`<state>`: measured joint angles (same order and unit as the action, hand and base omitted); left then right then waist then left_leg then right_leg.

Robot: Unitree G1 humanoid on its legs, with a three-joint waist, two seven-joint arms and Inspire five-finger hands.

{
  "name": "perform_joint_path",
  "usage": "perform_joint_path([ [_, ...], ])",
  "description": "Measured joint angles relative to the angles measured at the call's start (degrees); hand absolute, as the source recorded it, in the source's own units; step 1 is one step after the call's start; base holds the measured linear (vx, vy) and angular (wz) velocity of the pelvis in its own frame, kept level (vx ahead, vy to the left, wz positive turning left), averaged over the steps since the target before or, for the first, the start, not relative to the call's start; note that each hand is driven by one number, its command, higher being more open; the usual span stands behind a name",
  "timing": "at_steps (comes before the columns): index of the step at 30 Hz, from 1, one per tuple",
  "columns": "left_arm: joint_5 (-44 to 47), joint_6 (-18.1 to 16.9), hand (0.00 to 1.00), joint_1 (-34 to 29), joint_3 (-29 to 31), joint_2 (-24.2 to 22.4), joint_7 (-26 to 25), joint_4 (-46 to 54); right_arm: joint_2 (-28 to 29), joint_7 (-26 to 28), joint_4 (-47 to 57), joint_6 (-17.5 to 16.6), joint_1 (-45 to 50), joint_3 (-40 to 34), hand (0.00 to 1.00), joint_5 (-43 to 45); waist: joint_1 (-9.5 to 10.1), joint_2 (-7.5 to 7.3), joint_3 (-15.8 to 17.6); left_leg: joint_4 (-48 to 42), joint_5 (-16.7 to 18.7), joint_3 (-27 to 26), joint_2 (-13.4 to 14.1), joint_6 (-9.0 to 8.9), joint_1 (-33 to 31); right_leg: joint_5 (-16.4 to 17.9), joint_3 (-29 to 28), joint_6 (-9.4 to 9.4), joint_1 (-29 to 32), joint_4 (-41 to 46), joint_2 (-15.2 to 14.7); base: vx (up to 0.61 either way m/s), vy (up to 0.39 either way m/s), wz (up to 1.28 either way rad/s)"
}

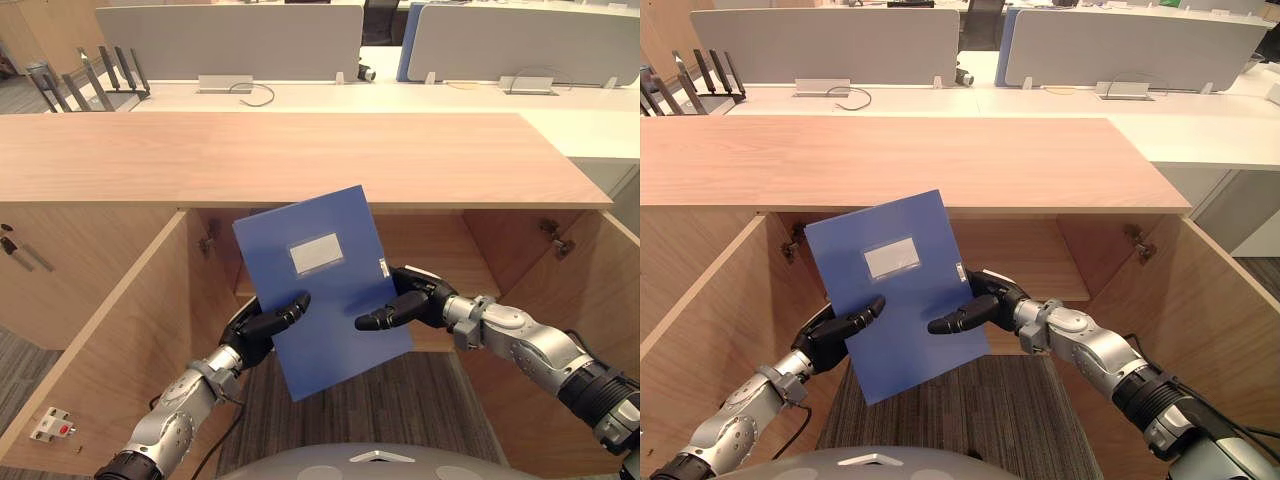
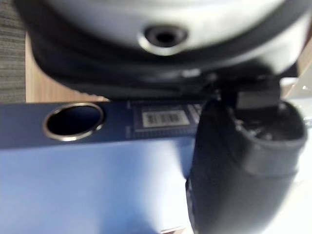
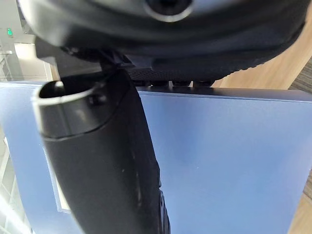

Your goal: Walk over to the cabinet, pick up the folder, carry it to the office cabinet, place the folder inside the office cabinet, then close the office cabinet door

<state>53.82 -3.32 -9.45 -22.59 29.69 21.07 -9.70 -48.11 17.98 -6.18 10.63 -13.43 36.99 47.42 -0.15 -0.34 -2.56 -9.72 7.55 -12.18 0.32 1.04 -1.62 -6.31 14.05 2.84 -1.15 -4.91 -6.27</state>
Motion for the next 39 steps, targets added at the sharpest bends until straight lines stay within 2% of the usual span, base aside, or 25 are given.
perform_joint_path([
  [15,3.2,0.8,0.0,0.0,0.2,-2.3,-1.4,0.1,0.0,0.5,0.7,0.0,6.2,0.2,0.0,6.0,0.01,1.45,-1.0,0.0,0.0,0.0,0.0,-0.02,0.1,0.0,0.0,-0.03,-0.1,0.0,0.0,0.0,0.0,0.0],
  [19,7.1,0.9,0.0,-0.1,0.2,-4.0,-3.4,0.1,0.0,0.5,0.9,-3.3,6.1,0.2,0.0,8.1,-0.07,1.81,-1.3,0.0,0.0,0.0,0.0,-0.03,0.1,0.0,0.0,-0.03,-0.1,0.0,0.1,0.0,0.0,0.0],
  [21,7.3,0.3,0.0,-0.1,0.3,-4.6,-3.6,0.1,0.0,0.6,0.9,-3.6,6.0,0.2,0.0,9.2,-0.05,1.91,-1.4,0.0,0.0,0.0,0.0,-0.03,0.1,0.0,0.0,-0.04,-0.2,0.0,0.1,0.0,0.0,0.0],
  [22,7.3,-0.1,1.0,-0.1,0.3,-4.6,-3.6,0.1,0.0,0.6,1.1,-3.5,6.1,0.3,0.0,9.7,-0.06,1.96,-1.4,0.0,0.0,0.0,0.0,-0.03,0.1,0.0,0.0,-0.04,-0.2,0.0,0.1,0.0,0.0,0.0],
  [31,7.0,-1.5,1.0,-0.4,0.8,-4.8,-3.7,0.1,1.3,0.6,1.4,-3.1,9.2,-0.2,0.0,13.8,-0.13,1.94,-1.4,0.0,0.0,0.0,0.0,-0.03,0.1,0.0,0.0,-0.03,-0.1,0.0,0.1,0.0,0.0,0.0],
  [33,5.5,-1.8,1.0,-1.6,2.6,-5.1,-3.5,0.0,5.2,0.9,-0.2,-2.8,11.8,-2.2,0.0,13.7,-0.22,1.51,-1.1,0.2,-0.2,0.0,0.1,-0.16,0.1,0.0,-0.1,-0.04,0.0,0.0,0.2,0.0,0.0,0.0],
  [34,-6.1,-1.4,1.0,-4.0,9.0,-7.6,-1.9,-7.4,21.5,3.1,-15.1,-2.0,17.8,-3.5,0.0,13.5,-0.24,0.08,1.1,4.2,-2.6,0.2,-0.4,-0.4,1.2,0.0,0.0,-0.01,0.9,0.0,0.1,-0.03,-0.018,0.04],
  [37,-10.1,0.1,1.0,-4.8,8.9,-8.4,-1.9,-10.3,22.5,3.1,-18.5,-1.2,18.5,-2.2,0.0,13.5,-0.36,0.09,1.9,6.3,-3.8,0.8,-1.0,-0.26,1.8,0.0,0.5,0.12,1.1,0.0,-0.2,-0.01,0.013,0.08],
  [39,-11.5,-0.4,1.0,-5.2,10.4,-9.1,-0.3,-13.7,23.1,3.2,-19.2,-1.2,18.9,-2.9,0.0,12.6,-0.28,-0.32,2.6,7.1,-4.2,0.8,-1.1,-0.25,2.6,0.0,0.5,0.14,0.9,0.0,-0.2,-0.01,0.015,0.01],
])
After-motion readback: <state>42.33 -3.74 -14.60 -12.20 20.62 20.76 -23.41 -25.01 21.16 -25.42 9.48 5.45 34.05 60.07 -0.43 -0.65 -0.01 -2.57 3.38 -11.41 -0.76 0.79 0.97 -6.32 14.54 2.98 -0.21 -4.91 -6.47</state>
